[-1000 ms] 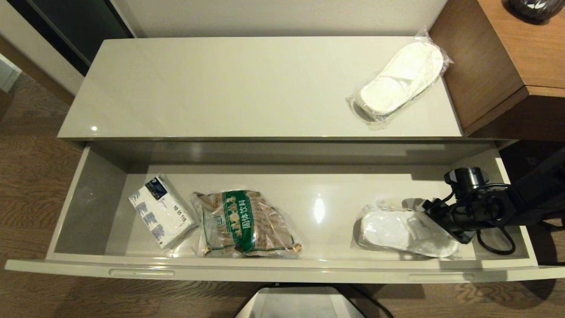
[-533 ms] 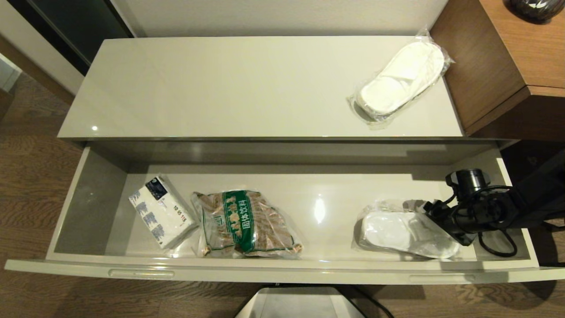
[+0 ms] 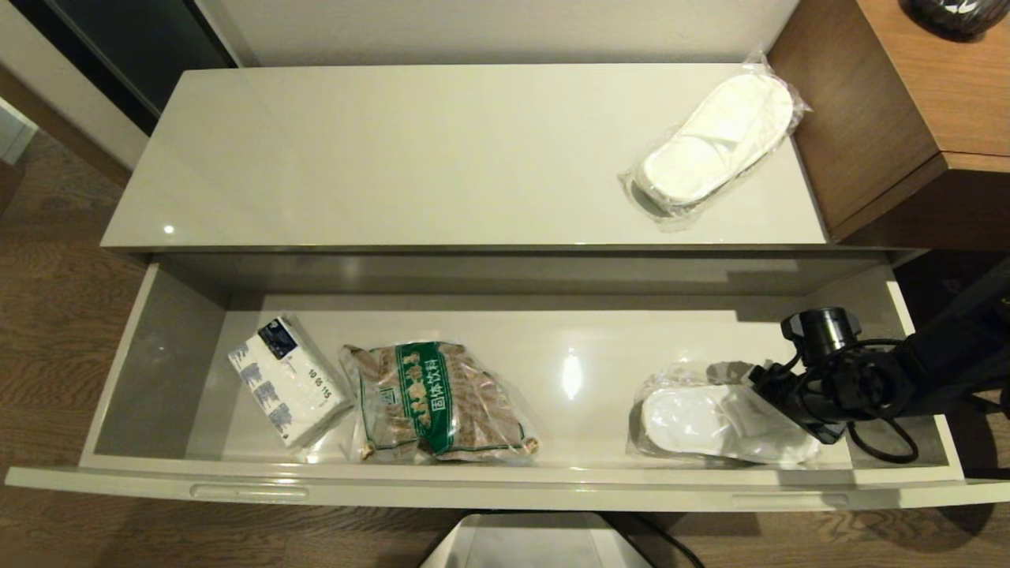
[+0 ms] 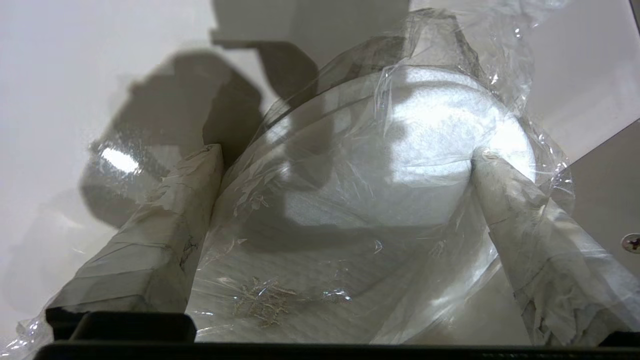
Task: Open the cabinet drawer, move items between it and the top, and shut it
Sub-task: Take out the disposable slippers from the drawer
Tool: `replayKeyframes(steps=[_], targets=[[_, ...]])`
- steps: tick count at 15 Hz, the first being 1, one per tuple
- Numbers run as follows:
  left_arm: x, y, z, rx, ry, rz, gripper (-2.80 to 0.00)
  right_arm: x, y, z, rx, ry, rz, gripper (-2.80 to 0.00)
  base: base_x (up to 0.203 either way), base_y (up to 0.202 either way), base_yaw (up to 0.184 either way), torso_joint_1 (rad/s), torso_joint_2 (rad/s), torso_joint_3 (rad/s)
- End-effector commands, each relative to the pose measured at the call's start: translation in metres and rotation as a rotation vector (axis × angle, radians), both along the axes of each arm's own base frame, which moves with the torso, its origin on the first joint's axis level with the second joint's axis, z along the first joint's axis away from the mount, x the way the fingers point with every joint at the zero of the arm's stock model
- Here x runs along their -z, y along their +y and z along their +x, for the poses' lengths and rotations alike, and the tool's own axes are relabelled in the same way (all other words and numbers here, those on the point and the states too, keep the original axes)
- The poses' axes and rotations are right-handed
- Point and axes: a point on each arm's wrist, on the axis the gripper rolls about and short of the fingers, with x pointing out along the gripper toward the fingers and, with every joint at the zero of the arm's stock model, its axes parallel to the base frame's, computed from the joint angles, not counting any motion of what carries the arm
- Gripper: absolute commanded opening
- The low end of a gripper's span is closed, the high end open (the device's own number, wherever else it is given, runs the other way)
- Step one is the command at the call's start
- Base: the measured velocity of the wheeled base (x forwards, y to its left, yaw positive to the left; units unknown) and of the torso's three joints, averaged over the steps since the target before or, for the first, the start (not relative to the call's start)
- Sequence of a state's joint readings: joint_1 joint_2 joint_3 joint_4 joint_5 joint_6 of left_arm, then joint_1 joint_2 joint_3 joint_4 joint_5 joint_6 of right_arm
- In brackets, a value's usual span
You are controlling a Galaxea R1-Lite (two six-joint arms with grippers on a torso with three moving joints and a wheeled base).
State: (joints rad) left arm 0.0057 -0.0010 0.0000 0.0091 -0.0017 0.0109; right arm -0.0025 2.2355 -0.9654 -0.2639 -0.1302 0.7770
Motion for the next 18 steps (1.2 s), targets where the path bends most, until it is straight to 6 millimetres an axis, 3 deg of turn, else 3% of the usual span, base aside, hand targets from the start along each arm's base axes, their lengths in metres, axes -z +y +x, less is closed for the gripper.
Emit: replayKeyframes(steps=[1, 5, 9, 12, 15, 18], targets=[[0.000, 0.000, 0.000, -0.001, 0.000, 0.000, -2.80, 0.009, 0.002, 0.000, -0.004, -0.006, 0.005, 0.00, 0.000, 0.000, 0.000, 0.000, 0.00, 0.000], [0.000, 0.000, 0.000, -0.001, 0.000, 0.000, -2.80, -0.003, 0.002, 0.002, -0.003, -0.051, 0.006, 0.00, 0.000, 0.000, 0.000, 0.000, 0.00, 0.000], [0.000, 0.000, 0.000, -0.001, 0.000, 0.000, -2.80, -0.043, 0.002, 0.000, -0.021, -0.186, -0.003, 0.00, 0.000, 0.000, 0.000, 0.000, 0.00, 0.000], [0.000, 0.000, 0.000, -0.001, 0.000, 0.000, -2.80, -0.062, 0.002, -0.003, -0.039, -0.236, -0.016, 0.00, 0.000, 0.000, 0.000, 0.000, 0.00, 0.000], [0.000, 0.000, 0.000, -0.001, 0.000, 0.000, -2.80, -0.060, 0.002, -0.003, -0.040, -0.232, -0.014, 0.00, 0.000, 0.000, 0.000, 0.001, 0.01, -0.001], [0.000, 0.000, 0.000, -0.002, 0.000, 0.000, -2.80, -0.043, 0.001, -0.001, -0.039, -0.184, -0.011, 0.00, 0.000, 0.000, 0.000, 0.000, 0.00, 0.000]])
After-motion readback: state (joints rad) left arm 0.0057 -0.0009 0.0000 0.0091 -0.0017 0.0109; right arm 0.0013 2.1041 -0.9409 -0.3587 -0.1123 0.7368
